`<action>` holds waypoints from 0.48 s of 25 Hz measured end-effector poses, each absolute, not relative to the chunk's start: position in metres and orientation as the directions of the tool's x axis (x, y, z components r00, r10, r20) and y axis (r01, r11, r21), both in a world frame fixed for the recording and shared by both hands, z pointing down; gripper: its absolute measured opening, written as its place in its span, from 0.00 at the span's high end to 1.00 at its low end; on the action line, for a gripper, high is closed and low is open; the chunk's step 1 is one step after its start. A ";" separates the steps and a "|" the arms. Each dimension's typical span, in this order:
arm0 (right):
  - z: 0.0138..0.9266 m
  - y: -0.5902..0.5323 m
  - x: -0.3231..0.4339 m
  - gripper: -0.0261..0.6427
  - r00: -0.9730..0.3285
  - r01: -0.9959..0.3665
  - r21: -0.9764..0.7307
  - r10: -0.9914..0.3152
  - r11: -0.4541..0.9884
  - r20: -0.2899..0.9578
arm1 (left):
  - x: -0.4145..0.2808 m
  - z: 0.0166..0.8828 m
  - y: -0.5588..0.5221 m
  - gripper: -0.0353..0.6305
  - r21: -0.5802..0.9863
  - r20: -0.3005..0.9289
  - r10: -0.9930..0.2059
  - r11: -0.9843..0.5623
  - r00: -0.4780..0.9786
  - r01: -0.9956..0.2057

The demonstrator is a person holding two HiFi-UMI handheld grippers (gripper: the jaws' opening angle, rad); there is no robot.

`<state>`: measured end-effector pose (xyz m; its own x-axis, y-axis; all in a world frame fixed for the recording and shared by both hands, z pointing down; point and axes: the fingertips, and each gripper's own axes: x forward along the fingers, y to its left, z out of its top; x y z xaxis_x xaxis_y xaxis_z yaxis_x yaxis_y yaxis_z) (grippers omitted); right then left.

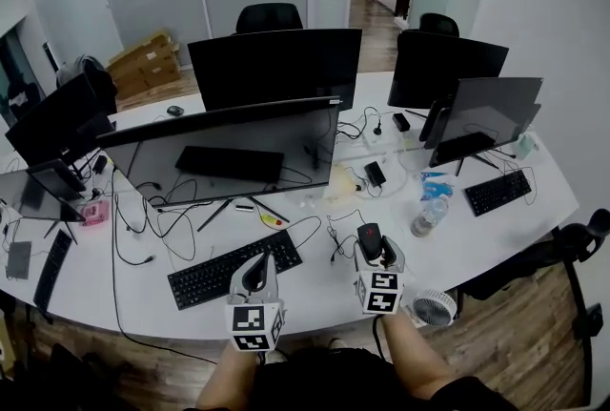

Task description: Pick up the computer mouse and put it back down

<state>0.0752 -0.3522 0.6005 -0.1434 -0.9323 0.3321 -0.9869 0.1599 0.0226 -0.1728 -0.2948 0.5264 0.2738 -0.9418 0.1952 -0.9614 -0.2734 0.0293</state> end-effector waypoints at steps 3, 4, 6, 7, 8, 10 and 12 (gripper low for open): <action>0.650 -0.350 0.074 0.57 -0.132 -0.987 0.021 -0.886 0.158 0.444 | -0.177 0.530 -0.292 0.87 0.027 0.208 -0.942 -0.264 0.264 -0.964; 0.666 -0.348 0.073 0.57 -0.129 -0.987 0.021 -0.870 0.158 0.476 | -0.178 0.532 -0.292 0.87 0.026 0.212 -0.942 -0.260 0.260 -0.965; 0.698 -0.345 0.073 0.57 -0.120 -0.988 0.017 -0.834 0.153 0.539 | -0.181 0.534 -0.292 0.87 0.027 0.219 -0.943 -0.252 0.251 -0.967; 0.713 -0.343 0.072 0.57 -0.116 -0.989 0.013 -0.814 0.150 0.568 | -0.183 0.535 -0.291 0.87 0.028 0.222 -0.943 -0.248 0.248 -0.968; 0.728 -0.341 0.071 0.57 -0.115 -0.989 0.007 -0.795 0.148 0.596 | -0.184 0.536 -0.291 0.87 0.029 0.225 -0.943 -0.244 0.244 -0.969; 0.757 -0.336 0.070 0.57 -0.114 -0.989 -0.007 -0.753 0.144 0.648 | -0.187 0.538 -0.289 0.87 0.029 0.230 -0.944 -0.238 0.238 -0.971; 0.782 -0.331 0.070 0.57 -0.110 -0.990 -0.016 -0.708 0.138 0.697 | -0.188 0.538 -0.288 0.87 0.027 0.232 -0.944 -0.233 0.233 -0.972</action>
